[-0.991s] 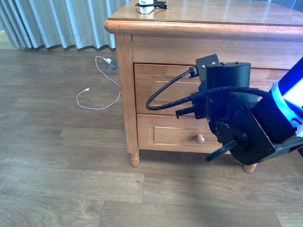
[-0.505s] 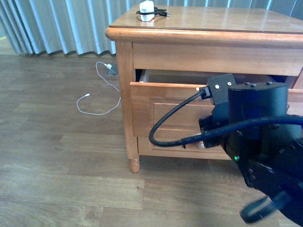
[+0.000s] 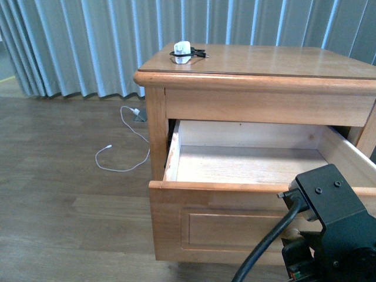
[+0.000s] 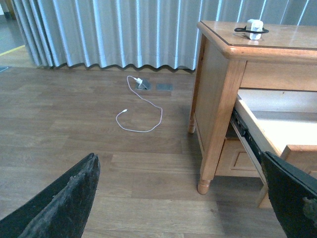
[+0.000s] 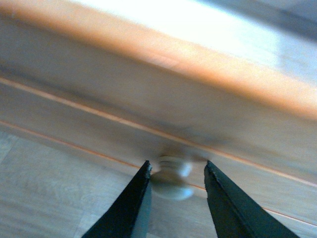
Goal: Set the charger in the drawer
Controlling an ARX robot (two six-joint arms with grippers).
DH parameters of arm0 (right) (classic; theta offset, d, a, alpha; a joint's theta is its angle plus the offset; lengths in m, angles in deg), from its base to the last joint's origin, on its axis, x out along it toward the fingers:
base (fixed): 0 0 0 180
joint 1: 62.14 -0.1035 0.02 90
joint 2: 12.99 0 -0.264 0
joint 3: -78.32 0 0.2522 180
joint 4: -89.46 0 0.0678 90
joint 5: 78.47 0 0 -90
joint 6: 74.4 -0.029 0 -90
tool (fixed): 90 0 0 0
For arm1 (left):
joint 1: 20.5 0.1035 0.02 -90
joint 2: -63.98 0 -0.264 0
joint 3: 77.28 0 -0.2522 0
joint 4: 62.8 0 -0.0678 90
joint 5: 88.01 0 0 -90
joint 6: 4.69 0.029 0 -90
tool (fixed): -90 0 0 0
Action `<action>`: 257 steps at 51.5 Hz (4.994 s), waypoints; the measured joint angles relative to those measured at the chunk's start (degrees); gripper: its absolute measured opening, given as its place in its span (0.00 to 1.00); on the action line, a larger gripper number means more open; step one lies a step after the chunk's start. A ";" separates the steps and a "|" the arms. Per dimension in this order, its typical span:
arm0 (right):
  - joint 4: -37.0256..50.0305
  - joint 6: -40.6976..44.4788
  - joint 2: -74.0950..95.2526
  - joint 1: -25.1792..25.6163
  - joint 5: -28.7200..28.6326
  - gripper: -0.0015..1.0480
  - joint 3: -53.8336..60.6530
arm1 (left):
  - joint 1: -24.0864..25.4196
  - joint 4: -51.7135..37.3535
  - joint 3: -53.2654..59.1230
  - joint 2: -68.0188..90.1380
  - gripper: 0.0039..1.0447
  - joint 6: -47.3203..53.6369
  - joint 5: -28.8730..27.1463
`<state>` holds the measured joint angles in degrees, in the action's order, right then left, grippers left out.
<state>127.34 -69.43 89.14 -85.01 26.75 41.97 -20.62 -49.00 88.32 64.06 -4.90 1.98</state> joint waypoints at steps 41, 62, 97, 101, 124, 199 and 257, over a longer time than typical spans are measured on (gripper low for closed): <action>-47.89 -3.78 -71.38 32.30 -20.92 0.92 11.58 | 0.00 0.00 0.00 0.00 0.95 0.00 0.00; -30.16 -4.61 -75.14 32.24 -23.87 0.68 18.69 | 0.00 0.00 0.00 0.00 0.95 0.00 0.00; -33.90 -4.70 -82.42 23.08 -15.26 0.92 20.74 | -1.62 -1.42 0.00 1.11 0.95 -0.72 -5.57; -33.90 -4.68 -82.42 23.08 -15.26 0.92 20.74 | -8.04 -10.08 -0.59 8.87 0.95 -2.78 -25.18; -33.90 -4.68 -82.42 23.06 -15.26 0.92 20.74 | -16.79 -32.30 -26.80 64.65 0.95 0.42 -30.82; -33.90 -4.70 -82.42 23.06 -15.26 0.92 20.74 | -22.43 -19.26 -107.49 133.33 0.37 -12.11 -19.02; -33.90 -4.70 -82.42 23.06 -15.23 0.92 20.74 | -33.20 -26.21 -56.63 95.14 0.24 -12.57 -6.78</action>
<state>93.44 -74.13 6.72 -61.95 11.52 62.72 -53.82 -75.21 31.69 159.20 -17.47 -4.79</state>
